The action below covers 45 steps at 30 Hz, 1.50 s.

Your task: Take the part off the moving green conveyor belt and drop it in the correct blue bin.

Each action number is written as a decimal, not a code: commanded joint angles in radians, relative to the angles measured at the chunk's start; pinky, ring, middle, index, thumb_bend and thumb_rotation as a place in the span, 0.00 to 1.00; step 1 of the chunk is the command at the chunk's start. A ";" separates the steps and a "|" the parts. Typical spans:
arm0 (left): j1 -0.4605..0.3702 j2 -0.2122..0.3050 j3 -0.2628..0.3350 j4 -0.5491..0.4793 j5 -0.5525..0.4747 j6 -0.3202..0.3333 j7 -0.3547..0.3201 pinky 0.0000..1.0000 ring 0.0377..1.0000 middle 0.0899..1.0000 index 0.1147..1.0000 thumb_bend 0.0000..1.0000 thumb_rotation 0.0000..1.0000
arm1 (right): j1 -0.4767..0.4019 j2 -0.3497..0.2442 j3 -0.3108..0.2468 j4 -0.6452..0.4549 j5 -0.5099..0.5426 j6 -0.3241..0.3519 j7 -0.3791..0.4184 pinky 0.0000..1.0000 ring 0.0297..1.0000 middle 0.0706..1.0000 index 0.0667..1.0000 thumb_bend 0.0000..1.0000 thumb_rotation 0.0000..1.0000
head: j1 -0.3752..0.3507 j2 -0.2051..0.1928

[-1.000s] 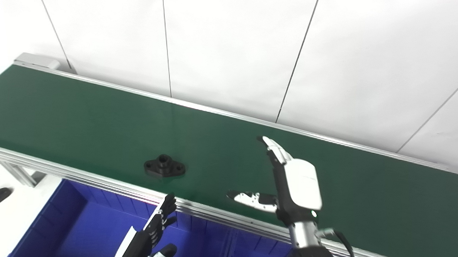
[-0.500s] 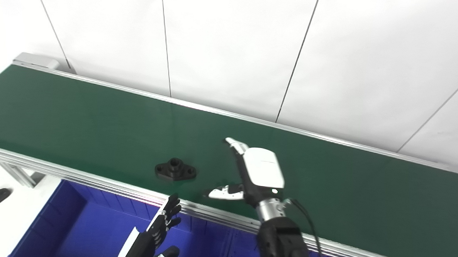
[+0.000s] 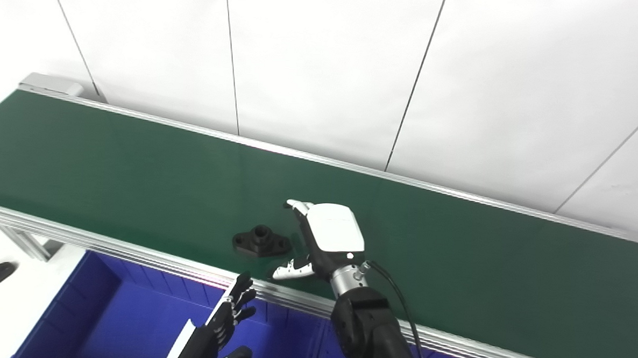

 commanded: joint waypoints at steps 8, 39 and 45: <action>0.001 -0.022 -0.019 -0.022 0.005 -0.015 0.008 0.92 0.97 1.00 1.00 0.65 0.76 | -0.080 0.020 0.008 0.020 0.031 0.028 -0.005 0.42 0.57 0.79 0.82 0.87 0.37 | 0.011 -0.005; 0.025 -0.010 -0.035 -0.055 0.008 0.009 -0.002 0.92 0.96 1.00 1.00 0.67 0.79 | -0.065 -0.014 0.081 0.240 0.118 0.175 -0.061 0.27 0.35 0.45 0.52 0.51 0.00 | 0.021 0.024; 0.023 -0.008 -0.036 -0.060 0.014 0.023 0.001 0.90 0.95 1.00 1.00 0.68 0.81 | -0.048 -0.014 0.053 0.213 0.169 0.168 -0.074 0.29 0.35 0.45 0.52 0.51 0.00 | 0.017 0.024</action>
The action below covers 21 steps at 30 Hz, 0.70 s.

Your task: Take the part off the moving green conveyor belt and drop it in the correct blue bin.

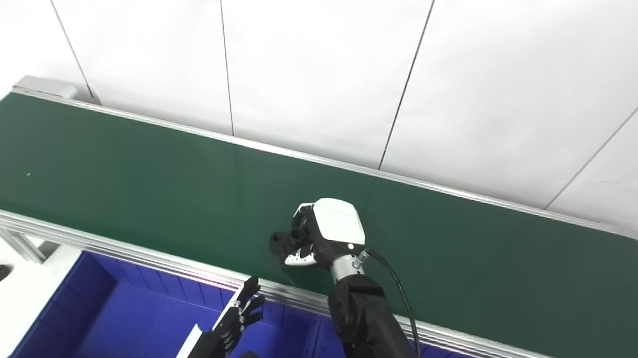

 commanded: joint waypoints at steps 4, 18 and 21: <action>0.002 -0.004 -0.007 -0.038 0.008 -0.006 0.002 0.91 0.95 1.00 1.00 0.68 0.81 | 0.056 -0.003 -0.012 0.000 0.037 0.028 0.026 0.32 0.36 0.45 0.52 0.51 0.00 | -0.014 0.005; 0.002 0.024 0.008 -0.060 -0.030 0.013 -0.010 0.94 0.96 1.00 1.00 0.62 0.82 | 0.080 -0.126 -0.009 -0.465 0.044 0.111 0.354 0.34 0.37 0.46 0.52 0.51 0.00 | -0.095 0.032; 0.005 0.035 0.012 -0.070 -0.058 0.024 -0.022 0.96 0.97 1.00 1.00 0.63 0.83 | 0.088 -0.159 -0.016 -0.564 0.033 0.130 0.425 0.34 0.36 0.45 0.52 0.51 0.00 | -0.118 0.039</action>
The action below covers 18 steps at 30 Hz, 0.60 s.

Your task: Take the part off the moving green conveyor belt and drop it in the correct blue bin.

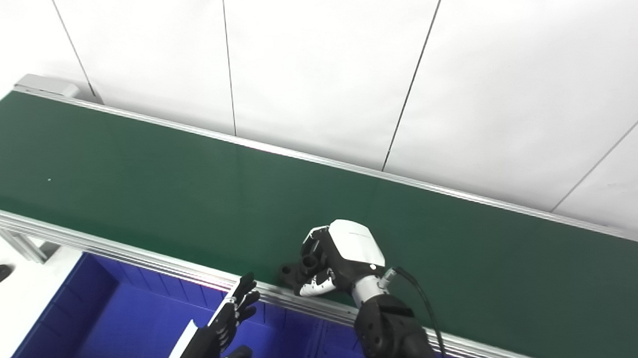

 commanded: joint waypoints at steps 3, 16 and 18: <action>0.010 0.019 0.006 -0.046 -0.044 0.002 -0.018 0.97 0.99 1.00 1.00 0.62 0.85 | -0.004 -0.025 -0.021 -0.143 -0.028 0.034 0.065 0.35 0.37 0.44 0.52 0.51 0.00 | -0.035 0.012; 0.032 0.066 0.035 -0.086 -0.106 0.037 -0.045 0.96 1.00 1.00 1.00 0.68 0.93 | 0.241 -0.077 -0.059 -0.461 -0.130 0.052 0.169 0.29 0.35 0.42 0.53 0.51 0.00 | -0.177 0.050; 0.033 0.075 0.042 -0.091 -0.115 0.041 -0.050 0.96 1.00 1.00 1.00 0.67 0.93 | 0.290 -0.089 -0.061 -0.496 -0.153 0.045 0.178 0.29 0.34 0.42 0.53 0.51 0.00 | -0.199 0.060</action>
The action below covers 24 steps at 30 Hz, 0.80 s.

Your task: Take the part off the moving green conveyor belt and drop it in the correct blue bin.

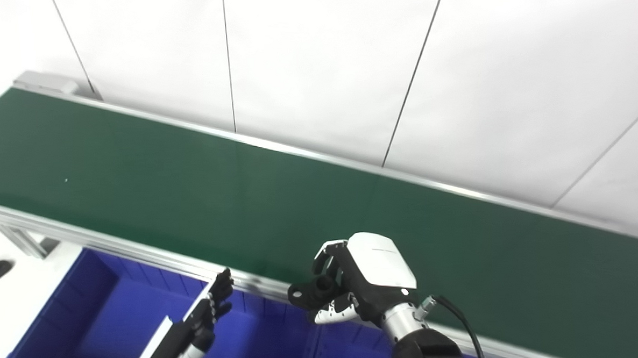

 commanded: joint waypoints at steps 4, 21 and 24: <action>0.008 0.030 0.021 -0.052 -0.039 0.008 -0.020 0.98 1.00 1.00 1.00 0.69 0.95 | 0.118 -0.006 -0.017 -0.148 -0.090 -0.001 0.055 0.31 0.35 0.44 0.52 0.51 0.00 | -0.073 0.051; -0.047 0.083 0.113 -0.234 -0.141 0.242 -0.052 0.98 0.99 1.00 1.00 0.76 0.90 | 0.243 0.044 -0.155 -0.202 -0.218 -0.028 0.176 0.26 0.33 0.42 0.53 0.50 0.00 | -0.245 0.225; -0.045 0.089 0.121 -0.250 -0.156 0.268 -0.057 0.98 0.99 1.00 1.00 0.75 0.89 | 0.247 0.065 -0.163 -0.146 -0.240 -0.032 0.142 0.28 0.34 0.42 0.53 0.51 0.00 | -0.242 0.228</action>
